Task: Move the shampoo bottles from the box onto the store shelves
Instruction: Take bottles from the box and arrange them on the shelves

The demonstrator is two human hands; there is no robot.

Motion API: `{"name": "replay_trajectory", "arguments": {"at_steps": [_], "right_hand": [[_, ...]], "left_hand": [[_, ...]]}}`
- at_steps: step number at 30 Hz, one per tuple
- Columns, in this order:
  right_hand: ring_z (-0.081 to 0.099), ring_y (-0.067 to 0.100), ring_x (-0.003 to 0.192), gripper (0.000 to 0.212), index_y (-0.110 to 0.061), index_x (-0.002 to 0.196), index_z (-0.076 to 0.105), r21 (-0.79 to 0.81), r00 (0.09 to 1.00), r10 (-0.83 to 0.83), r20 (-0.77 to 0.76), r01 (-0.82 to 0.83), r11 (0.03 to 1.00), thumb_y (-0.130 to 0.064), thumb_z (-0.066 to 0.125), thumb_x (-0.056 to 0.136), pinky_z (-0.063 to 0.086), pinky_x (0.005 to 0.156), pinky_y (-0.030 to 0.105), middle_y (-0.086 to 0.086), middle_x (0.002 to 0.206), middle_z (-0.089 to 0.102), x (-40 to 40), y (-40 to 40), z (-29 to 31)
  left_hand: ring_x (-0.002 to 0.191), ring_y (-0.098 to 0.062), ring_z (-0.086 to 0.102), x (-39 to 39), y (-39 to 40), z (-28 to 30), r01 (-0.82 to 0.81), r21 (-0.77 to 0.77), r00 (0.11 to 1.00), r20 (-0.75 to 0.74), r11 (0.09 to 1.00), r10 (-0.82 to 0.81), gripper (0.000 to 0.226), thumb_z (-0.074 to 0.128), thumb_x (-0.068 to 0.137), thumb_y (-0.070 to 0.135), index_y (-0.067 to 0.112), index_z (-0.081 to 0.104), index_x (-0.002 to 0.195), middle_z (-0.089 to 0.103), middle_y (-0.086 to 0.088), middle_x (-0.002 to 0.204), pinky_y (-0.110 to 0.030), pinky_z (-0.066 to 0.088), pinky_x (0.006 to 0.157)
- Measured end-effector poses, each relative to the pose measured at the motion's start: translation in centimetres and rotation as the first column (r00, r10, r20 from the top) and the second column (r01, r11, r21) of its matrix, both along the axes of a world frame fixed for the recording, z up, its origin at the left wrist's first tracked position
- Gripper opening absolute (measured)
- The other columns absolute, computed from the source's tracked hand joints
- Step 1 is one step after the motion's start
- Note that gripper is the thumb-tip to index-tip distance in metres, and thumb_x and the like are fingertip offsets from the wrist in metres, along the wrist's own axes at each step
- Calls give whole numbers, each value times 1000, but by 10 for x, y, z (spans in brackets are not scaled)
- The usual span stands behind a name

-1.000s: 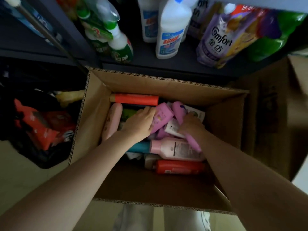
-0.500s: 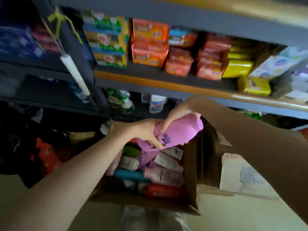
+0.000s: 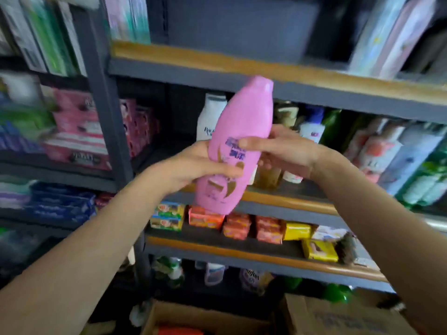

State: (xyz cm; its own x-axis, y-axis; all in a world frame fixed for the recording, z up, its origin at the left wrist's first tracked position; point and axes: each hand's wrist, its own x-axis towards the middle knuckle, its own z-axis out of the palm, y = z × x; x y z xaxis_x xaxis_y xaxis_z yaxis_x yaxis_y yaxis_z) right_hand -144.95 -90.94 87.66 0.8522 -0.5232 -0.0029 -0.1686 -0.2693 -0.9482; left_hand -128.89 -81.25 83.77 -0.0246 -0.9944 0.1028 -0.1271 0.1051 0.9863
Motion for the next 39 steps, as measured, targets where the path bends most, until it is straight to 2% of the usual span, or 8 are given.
{"name": "replay_trajectory", "arguments": {"at_steps": [5,8,14,20,24,29,34,39], "right_hand": [[39,12,52,21,-12,73,63,-83,933,-149,326,186,979,-30,71,70,25,45,20,4,63,54,-12,4,80],[61,11,56,24,-12,74,69,-119,909,-132,394,193,974,-37,71,73,47,53,19,-1,66,70,-30,9,106],[30,4,41,20,-15,78,62,-267,979,-121,162,161,950,-33,66,71,20,40,15,-10,50,53,-81,0,81],[61,14,52,33,-14,109,57,-80,940,-309,144,322,943,-8,70,80,49,47,21,2,87,67,-128,-20,16],[63,25,73,58,-12,106,39,-280,706,-707,37,687,671,-35,78,71,57,62,40,3,91,56,-132,-26,-20],[58,25,98,74,-16,113,33,-467,482,-860,166,807,362,-55,74,66,46,75,35,5,108,58,-133,-43,-38],[54,20,94,64,-19,101,27,-436,466,-853,233,834,337,-46,75,68,37,67,26,2,105,53,-124,-74,-50],[58,27,100,65,-15,104,35,-409,472,-868,154,830,379,-47,76,66,49,73,38,6,110,55,-112,-103,-66]], "left_hand": [[77,-9,69,-22,-6,90,-18,-159,1000,-5,987,17,37,69,61,19,19,64,99,74,4,86,-24,56,72],[89,-12,69,-39,-5,117,47,-190,999,20,981,-44,45,68,63,23,22,60,107,73,4,97,-27,56,78],[97,-12,68,-69,-23,86,137,-66,976,178,988,-123,40,73,70,10,22,62,107,72,3,102,-27,56,84],[103,-17,62,-115,-78,16,-32,-34,970,239,999,39,55,79,69,9,14,55,119,67,-1,108,-33,54,87],[90,-4,62,-154,-109,-14,-9,-33,945,326,999,19,55,81,69,15,11,57,118,67,7,97,-12,50,73],[107,-20,56,-190,-142,-23,-164,-113,893,406,980,196,50,74,76,10,5,52,121,62,-8,111,-17,37,76],[111,-23,56,-185,-160,-21,-244,-207,815,485,947,316,44,65,85,18,11,50,125,61,-8,119,-24,40,79],[113,-25,57,-174,-179,-27,-267,-169,794,519,949,316,40,63,87,15,9,53,124,62,-11,120,-29,43,90]]}}
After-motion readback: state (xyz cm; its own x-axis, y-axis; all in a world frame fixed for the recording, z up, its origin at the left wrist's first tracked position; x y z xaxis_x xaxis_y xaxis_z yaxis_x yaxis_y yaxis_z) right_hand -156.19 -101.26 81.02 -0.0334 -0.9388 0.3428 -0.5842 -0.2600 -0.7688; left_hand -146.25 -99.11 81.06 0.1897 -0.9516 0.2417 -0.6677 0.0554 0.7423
